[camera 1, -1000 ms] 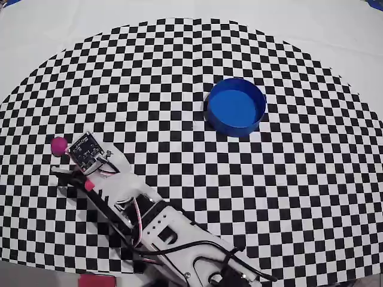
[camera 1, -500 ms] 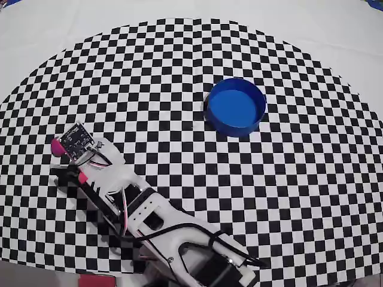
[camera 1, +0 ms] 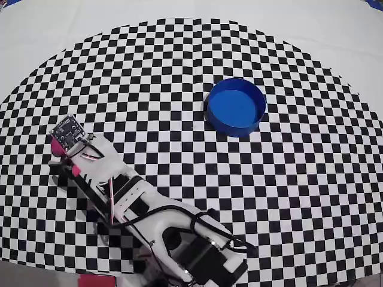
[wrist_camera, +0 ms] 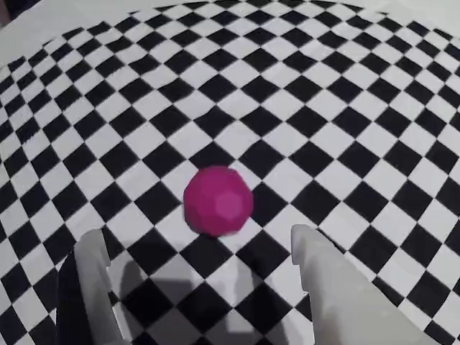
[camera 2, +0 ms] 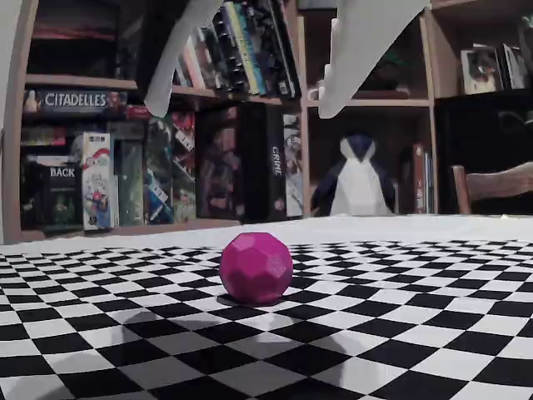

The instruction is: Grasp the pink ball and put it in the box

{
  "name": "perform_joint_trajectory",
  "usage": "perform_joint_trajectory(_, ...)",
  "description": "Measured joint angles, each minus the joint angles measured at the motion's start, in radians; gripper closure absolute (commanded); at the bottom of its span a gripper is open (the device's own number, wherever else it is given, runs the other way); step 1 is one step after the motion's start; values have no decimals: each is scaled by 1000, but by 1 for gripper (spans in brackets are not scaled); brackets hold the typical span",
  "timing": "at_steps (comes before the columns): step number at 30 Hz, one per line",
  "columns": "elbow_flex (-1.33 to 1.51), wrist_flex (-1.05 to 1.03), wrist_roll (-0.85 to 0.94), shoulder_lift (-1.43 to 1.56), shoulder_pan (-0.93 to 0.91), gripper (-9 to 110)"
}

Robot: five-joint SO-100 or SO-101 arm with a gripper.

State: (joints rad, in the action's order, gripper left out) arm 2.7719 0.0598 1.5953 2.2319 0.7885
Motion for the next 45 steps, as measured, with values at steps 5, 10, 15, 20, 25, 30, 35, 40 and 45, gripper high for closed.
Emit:
perform_joint_trajectory(5,-38,11,0,-66,0,72)
perform_joint_trajectory(10,-80,11,0,-129,0,72)
perform_joint_trajectory(15,-120,26,0,-187,0,72)
perform_joint_trajectory(20,-156,26,0,-244,-2,72)
perform_joint_trajectory(25,-196,35,0,-304,-12,72)
perform_joint_trajectory(30,-233,35,0,-353,-12,72)
perform_joint_trajectory(35,-239,48,0,-376,-21,72)
perform_joint_trajectory(40,-259,48,0,-410,-25,72)
perform_joint_trajectory(45,-285,48,0,-449,-28,72)
